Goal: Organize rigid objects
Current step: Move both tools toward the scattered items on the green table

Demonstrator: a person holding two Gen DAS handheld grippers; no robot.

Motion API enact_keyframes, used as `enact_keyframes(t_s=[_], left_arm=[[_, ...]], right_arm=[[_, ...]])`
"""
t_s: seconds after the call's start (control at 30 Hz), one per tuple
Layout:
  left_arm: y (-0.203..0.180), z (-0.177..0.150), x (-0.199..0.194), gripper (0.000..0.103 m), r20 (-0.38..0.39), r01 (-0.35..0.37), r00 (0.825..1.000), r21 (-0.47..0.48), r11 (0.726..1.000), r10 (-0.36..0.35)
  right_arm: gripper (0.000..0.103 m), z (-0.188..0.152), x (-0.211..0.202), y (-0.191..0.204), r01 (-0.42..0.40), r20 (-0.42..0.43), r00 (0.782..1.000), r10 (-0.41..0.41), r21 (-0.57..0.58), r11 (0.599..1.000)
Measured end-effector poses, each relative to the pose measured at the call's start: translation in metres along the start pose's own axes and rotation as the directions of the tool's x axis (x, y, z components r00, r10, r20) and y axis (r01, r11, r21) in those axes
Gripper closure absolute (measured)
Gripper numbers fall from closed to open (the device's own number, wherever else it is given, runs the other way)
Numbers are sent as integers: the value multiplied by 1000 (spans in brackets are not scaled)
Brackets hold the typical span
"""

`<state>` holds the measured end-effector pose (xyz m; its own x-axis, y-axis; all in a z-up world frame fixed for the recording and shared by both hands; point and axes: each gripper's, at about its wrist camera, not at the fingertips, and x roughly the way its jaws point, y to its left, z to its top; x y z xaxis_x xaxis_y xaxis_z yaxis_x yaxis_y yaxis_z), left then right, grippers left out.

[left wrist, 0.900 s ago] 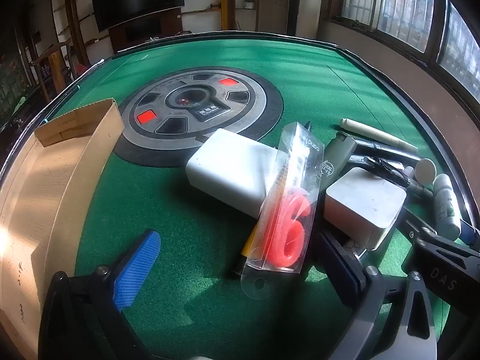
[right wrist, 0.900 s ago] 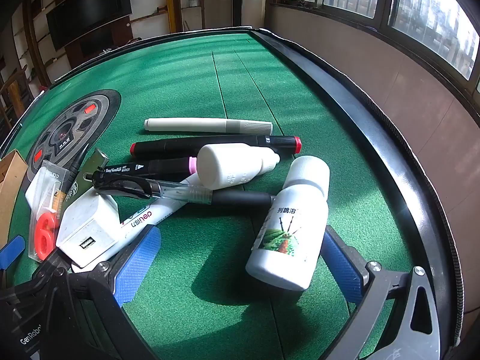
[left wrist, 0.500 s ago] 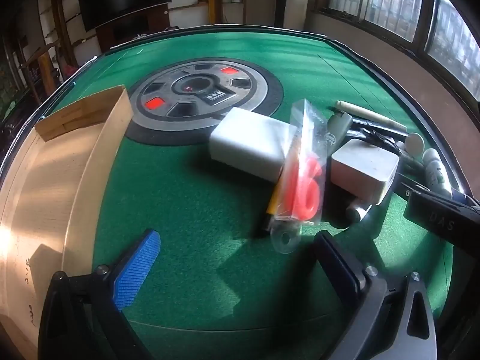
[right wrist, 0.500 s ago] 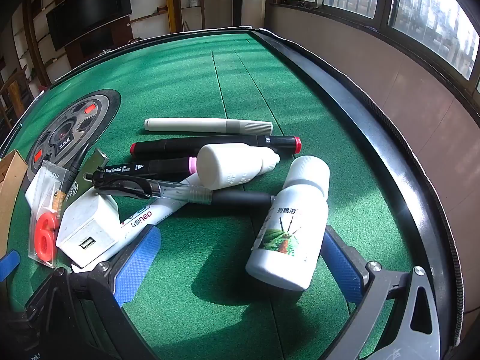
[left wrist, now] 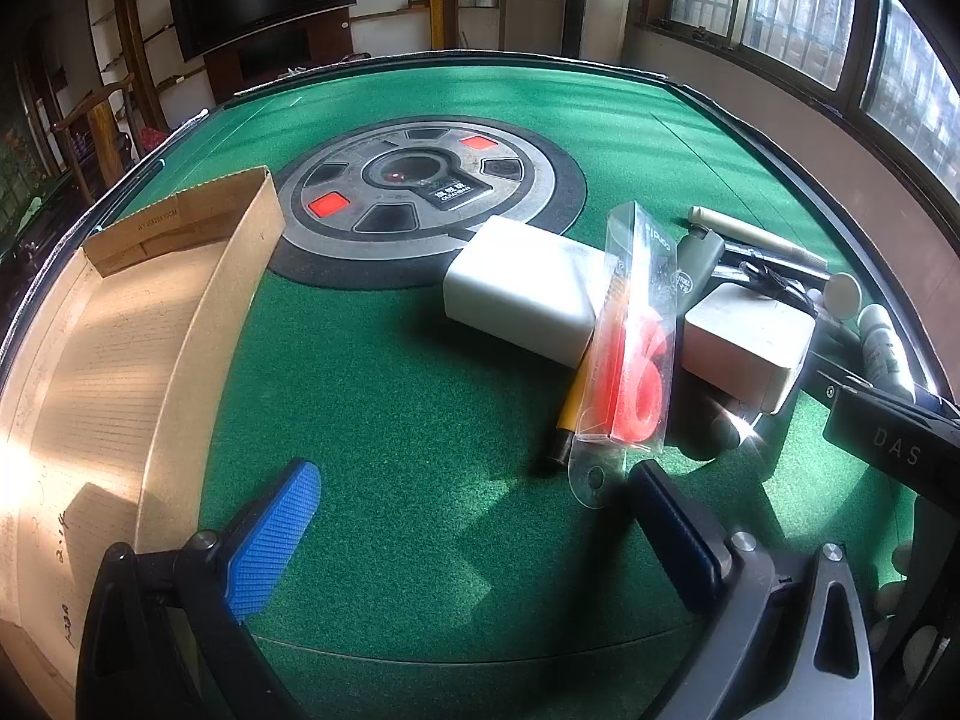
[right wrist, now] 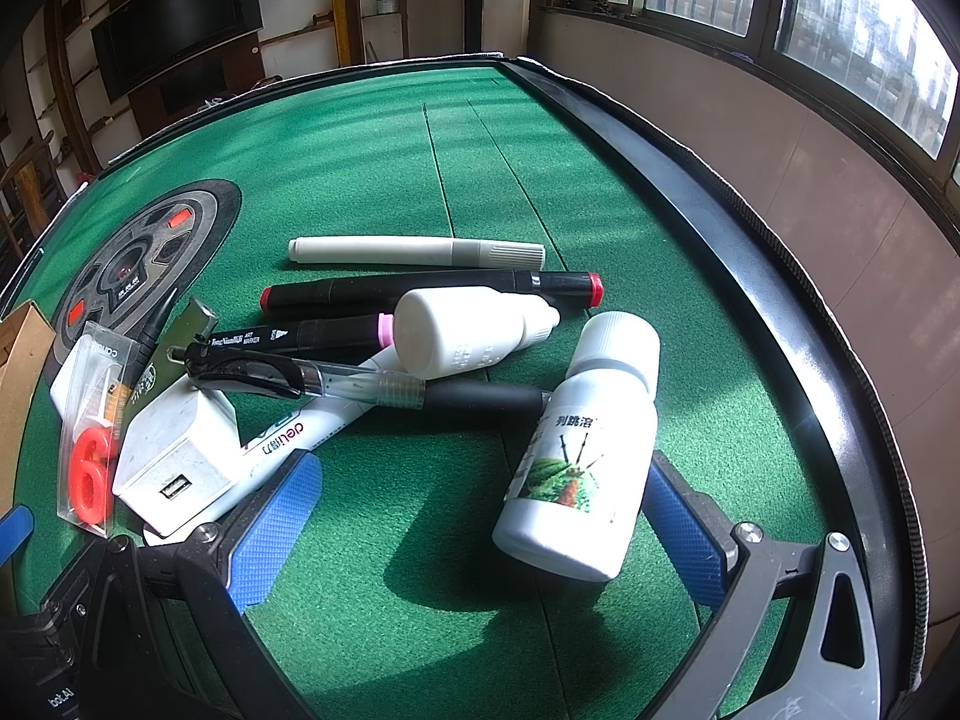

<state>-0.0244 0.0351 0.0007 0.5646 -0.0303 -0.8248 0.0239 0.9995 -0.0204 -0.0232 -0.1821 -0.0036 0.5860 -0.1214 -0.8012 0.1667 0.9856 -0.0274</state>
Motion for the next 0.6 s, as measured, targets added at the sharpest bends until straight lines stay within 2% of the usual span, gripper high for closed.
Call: enact_keyframes(t_s=[0.1,0.3,0.6], left_arm=[[-1,0,0,1,0,-1,1000,-2,1000,1],[-3,1,0,1,0,-3,1000,-3,1000,3],[-4,1,0,1,-1,-4,1000,-3,1000,4]], right_arm=[[0,0,-1,0,-10,-2,1000,10,-8,1000],[0,2,-3,-1,-42,-68,997,38,-52,998],[0,-5,-7,-3,-52,-53,997,49,-53,997]])
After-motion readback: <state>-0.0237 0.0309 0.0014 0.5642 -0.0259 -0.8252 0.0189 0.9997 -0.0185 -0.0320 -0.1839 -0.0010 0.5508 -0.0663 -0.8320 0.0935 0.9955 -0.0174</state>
